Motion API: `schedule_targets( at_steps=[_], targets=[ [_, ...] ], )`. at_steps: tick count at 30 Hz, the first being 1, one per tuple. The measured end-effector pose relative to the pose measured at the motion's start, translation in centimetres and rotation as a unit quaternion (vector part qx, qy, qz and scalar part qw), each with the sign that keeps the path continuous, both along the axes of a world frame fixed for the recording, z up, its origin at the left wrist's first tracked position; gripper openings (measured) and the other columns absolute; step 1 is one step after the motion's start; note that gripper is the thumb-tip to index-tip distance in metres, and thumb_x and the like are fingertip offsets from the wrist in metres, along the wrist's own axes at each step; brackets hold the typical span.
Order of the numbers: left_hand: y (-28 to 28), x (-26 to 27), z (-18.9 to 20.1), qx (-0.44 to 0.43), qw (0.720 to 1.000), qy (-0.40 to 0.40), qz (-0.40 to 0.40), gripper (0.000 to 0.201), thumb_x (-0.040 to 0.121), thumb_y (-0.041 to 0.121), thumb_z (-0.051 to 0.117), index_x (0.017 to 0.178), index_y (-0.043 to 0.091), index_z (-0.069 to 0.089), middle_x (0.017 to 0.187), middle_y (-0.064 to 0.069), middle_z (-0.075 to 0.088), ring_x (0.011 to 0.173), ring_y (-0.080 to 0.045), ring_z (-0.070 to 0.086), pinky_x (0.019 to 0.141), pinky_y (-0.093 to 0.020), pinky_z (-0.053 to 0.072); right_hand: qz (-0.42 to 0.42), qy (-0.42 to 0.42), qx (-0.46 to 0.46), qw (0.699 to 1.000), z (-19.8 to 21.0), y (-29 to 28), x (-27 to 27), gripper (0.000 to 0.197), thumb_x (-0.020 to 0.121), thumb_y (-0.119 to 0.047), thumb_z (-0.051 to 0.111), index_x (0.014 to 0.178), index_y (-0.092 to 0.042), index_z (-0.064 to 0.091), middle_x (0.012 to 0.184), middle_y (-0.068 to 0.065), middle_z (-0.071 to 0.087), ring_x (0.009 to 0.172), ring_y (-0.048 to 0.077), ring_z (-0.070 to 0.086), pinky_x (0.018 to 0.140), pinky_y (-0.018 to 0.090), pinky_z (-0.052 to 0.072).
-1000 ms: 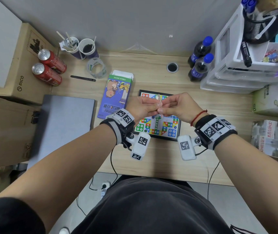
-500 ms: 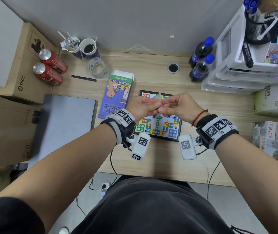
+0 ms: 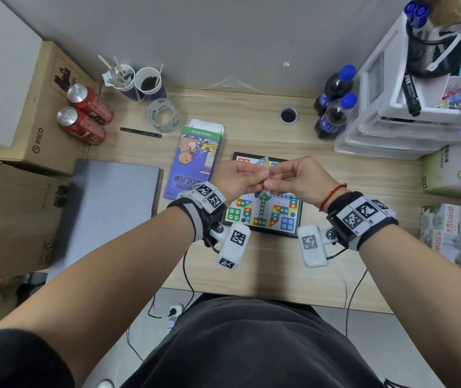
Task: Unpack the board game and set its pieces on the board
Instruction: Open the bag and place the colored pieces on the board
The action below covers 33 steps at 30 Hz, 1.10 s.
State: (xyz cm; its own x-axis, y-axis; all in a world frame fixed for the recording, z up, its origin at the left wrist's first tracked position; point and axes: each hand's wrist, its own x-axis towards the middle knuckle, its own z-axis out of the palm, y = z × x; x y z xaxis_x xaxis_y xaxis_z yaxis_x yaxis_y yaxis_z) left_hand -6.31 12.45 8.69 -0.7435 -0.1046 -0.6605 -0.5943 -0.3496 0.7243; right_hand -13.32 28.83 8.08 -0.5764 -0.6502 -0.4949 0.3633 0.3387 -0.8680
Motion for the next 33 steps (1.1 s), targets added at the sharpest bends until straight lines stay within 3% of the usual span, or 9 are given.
schedule_targets(
  at_steps=[5,10,13,18,22,26,29,33],
  targets=[
    [0.0,0.0,-0.1,-0.003,1.0,-0.004,0.0,0.014,0.086,0.004,0.069,0.097,-0.003,0.067,0.091,-0.016,0.072,0.08,-0.021,0.072,0.08,-0.029,0.059,0.004,0.005,0.004,1.0,0.1,0.0,0.0,0.031,0.08,-0.001,0.073,0.11,0.002,0.067,0.091,0.016,0.074,0.079,0.017,0.071,0.072,0.023,0.057],
    [0.3,-0.3,0.1,-0.072,0.997,0.006,-0.02,0.012,0.084,0.0,0.07,0.094,-0.007,0.068,0.081,-0.017,0.072,0.068,-0.022,0.073,0.066,-0.028,0.06,0.001,0.001,0.011,1.0,-0.1,0.0,0.1,0.03,0.079,-0.001,0.073,0.108,0.0,0.069,0.083,0.011,0.075,0.074,0.015,0.071,0.069,0.022,0.056],
    [0.3,-0.6,-0.2,-0.128,0.99,0.009,-0.055,0.005,0.082,0.001,0.071,0.085,-0.002,0.069,0.077,-0.02,0.071,0.066,-0.027,0.071,0.066,-0.033,0.061,0.0,0.004,0.017,1.0,-0.1,0.0,0.3,0.026,0.081,0.001,0.071,0.106,-0.001,0.069,0.087,0.015,0.074,0.074,0.016,0.07,0.072,0.024,0.058],
    [0.1,-0.9,-0.7,-0.121,0.99,0.006,-0.071,0.011,0.083,-0.002,0.067,0.075,0.005,0.068,0.063,-0.008,0.068,0.051,-0.013,0.064,0.067,-0.029,0.059,-0.019,-0.002,0.034,0.999,0.0,0.0,0.2,0.022,0.087,-0.002,0.065,0.108,0.003,0.068,0.08,0.015,0.072,0.073,0.018,0.07,0.077,0.029,0.059],
    [0.1,-0.8,-0.6,-0.12,0.988,0.022,-0.09,0.013,0.086,-0.002,0.063,0.075,0.002,0.067,0.059,-0.004,0.066,0.054,-0.013,0.063,0.065,-0.024,0.058,0.006,0.045,0.085,0.995,0.5,-0.3,0.2,0.009,0.085,-0.007,0.067,0.088,-0.003,0.074,0.075,0.015,0.074,0.068,0.021,0.072,0.069,0.03,0.06],
    [0.0,-1.0,-0.8,-0.17,0.98,0.021,-0.099,0.016,0.082,-0.005,0.061,0.07,0.003,0.066,0.058,-0.007,0.064,0.048,-0.01,0.06,0.054,-0.02,0.053,0.018,0.111,0.129,0.985,0.3,-0.4,0.4,0.014,0.087,-0.013,0.064,0.081,-0.002,0.073,0.071,0.013,0.074,0.064,0.023,0.072,0.067,0.033,0.06],
    [-0.1,-1.2,-1.0,-0.237,0.961,0.017,-0.142,0.012,0.079,0.005,0.062,0.07,0.0,0.068,0.062,-0.012,0.066,0.051,-0.014,0.061,0.055,-0.024,0.051,0.01,0.137,0.144,0.98,0.1,-0.6,0.7,0.012,0.085,-0.008,0.063,0.078,-0.003,0.071,0.066,0.013,0.072,0.059,0.021,0.071,0.063,0.031,0.059],
    [0.2,-1.5,-1.5,-0.284,0.936,-0.001,-0.21,0.021,0.082,0.021,0.058,0.071,0.007,0.068,0.068,-0.009,0.071,0.058,-0.02,0.067,0.062,-0.032,0.058,0.042,0.162,0.163,0.972,0.3,-0.7,0.8,0.017,0.084,-0.005,0.06,0.072,-0.011,0.07,0.063,0.008,0.072,0.057,0.017,0.071,0.063,0.03,0.06]
  ],
)
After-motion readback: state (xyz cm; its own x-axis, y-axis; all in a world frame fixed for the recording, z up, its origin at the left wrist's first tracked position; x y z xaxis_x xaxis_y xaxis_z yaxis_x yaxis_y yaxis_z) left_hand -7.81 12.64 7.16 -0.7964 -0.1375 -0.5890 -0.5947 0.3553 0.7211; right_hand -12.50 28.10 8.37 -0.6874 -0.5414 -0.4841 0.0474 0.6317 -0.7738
